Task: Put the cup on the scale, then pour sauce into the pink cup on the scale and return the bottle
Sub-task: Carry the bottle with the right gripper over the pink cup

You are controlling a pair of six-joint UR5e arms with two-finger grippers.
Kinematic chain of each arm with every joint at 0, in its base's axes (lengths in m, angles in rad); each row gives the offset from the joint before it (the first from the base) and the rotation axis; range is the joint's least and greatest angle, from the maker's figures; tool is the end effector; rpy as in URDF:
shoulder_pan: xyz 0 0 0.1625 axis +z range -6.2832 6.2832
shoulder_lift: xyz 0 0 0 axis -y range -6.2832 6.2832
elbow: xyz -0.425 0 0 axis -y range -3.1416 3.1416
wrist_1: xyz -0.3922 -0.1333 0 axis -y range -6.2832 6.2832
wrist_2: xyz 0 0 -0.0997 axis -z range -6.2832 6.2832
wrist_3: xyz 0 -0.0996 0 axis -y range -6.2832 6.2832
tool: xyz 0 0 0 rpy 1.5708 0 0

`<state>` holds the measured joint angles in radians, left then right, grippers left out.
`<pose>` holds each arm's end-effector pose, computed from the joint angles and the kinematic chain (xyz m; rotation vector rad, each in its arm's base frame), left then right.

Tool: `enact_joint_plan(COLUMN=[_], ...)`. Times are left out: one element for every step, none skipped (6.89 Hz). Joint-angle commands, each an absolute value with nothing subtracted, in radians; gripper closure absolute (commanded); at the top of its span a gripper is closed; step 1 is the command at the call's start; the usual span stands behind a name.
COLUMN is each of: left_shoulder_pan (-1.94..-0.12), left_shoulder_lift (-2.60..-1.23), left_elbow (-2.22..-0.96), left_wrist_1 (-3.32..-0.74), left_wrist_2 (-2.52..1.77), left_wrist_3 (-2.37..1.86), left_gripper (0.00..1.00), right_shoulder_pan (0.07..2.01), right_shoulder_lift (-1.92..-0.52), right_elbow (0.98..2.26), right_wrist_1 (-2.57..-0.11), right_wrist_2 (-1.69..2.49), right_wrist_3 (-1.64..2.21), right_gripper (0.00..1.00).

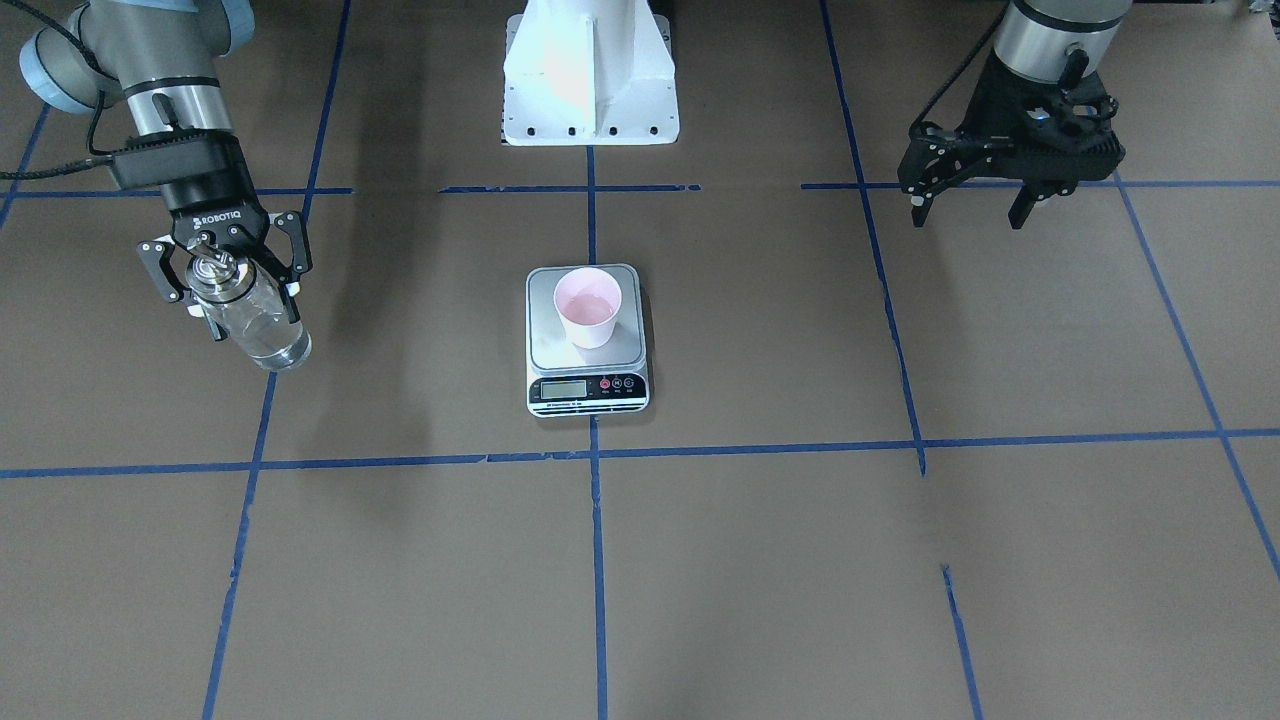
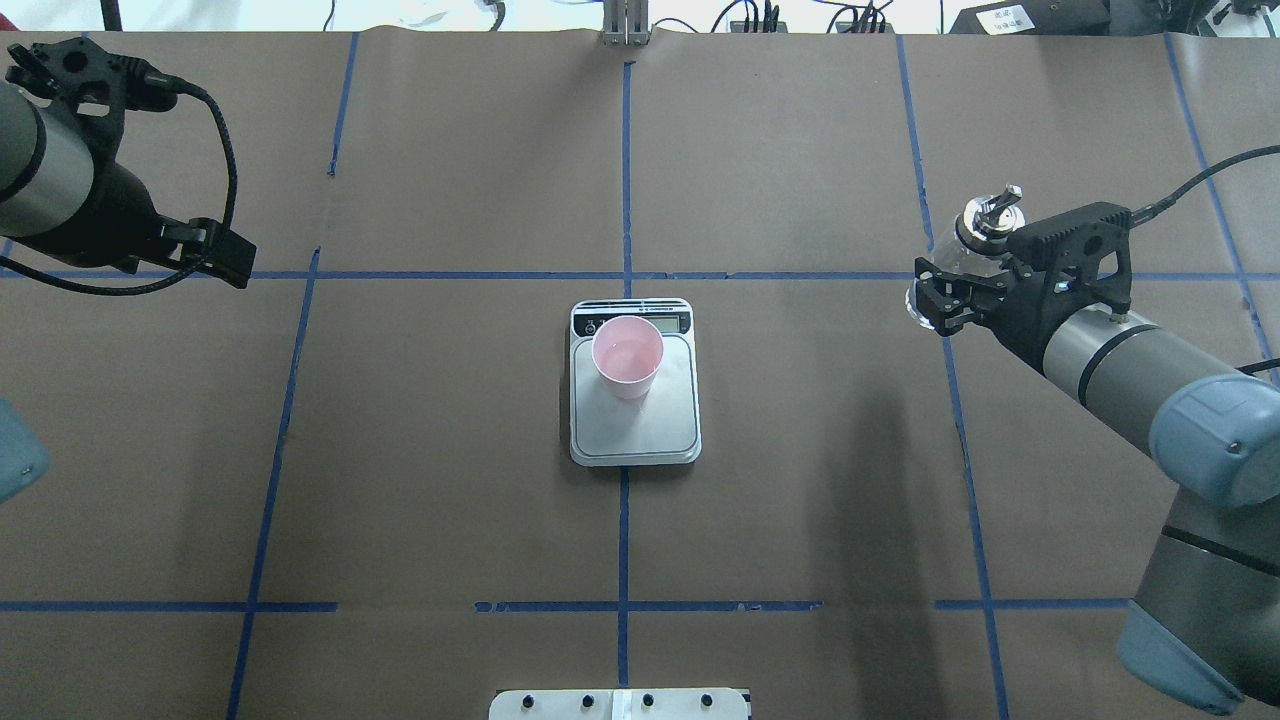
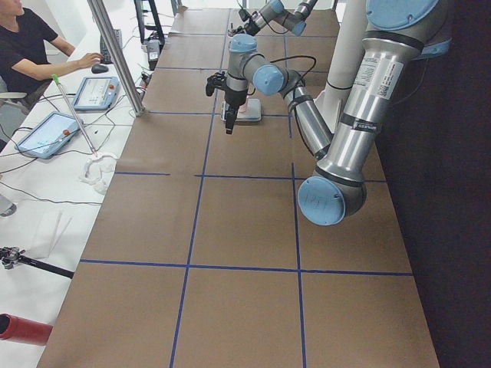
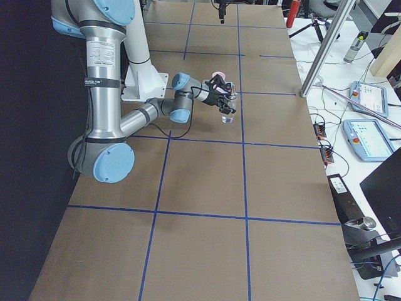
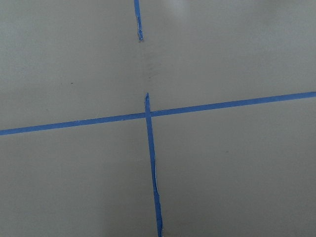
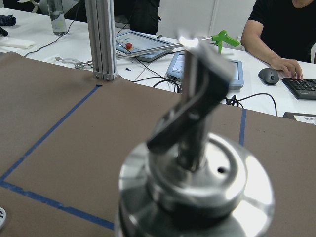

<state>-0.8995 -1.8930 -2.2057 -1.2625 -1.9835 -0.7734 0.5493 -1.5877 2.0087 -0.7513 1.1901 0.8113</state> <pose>0.2348 -0.4457 0.2575 0.2164 0.7209 0.0366 -0.3124 -0.3909 0.3628 1.0049 -0.7686 0.0547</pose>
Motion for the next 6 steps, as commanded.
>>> enact_joint_plan(left_shoulder_pan=[-0.902, -0.925, -0.952, -0.977, -1.008, -1.040], left_shoulder_lift=[-1.891, -1.884, -1.862, -1.847, -1.829, -1.797], left_elbow=[-2.204, -2.203, -2.203, -2.200, -2.195, -2.195], left_wrist_1=[-1.264, -1.262, -1.264, -1.264, -1.264, -1.267], left_wrist_2=[-1.982, -1.982, -1.982, -1.982, -1.983, -1.985], left_wrist_3=[-0.770, -0.724, -0.669, -0.632, -0.565, -0.490], left_gripper=[0.00, 0.00, 0.00, 0.00, 0.00, 0.00], right_shoulder_pan=[0.545, 0.532, 0.529, 0.531, 0.528, 0.508], right_shoulder_lift=[-1.557, -1.533, -1.501, -1.456, -1.438, -1.407], right_elbow=[2.014, 1.990, 1.958, 1.935, 1.919, 1.919], right_wrist_1=[-0.775, -0.776, -0.775, -0.775, -0.779, -0.920], right_wrist_2=[1.171, 1.113, 1.088, 1.086, 1.066, 0.990], right_wrist_3=[0.790, 0.728, 0.598, 0.490, 0.479, 0.477], right_gripper=[1.00, 1.00, 1.00, 1.00, 1.00, 1.00])
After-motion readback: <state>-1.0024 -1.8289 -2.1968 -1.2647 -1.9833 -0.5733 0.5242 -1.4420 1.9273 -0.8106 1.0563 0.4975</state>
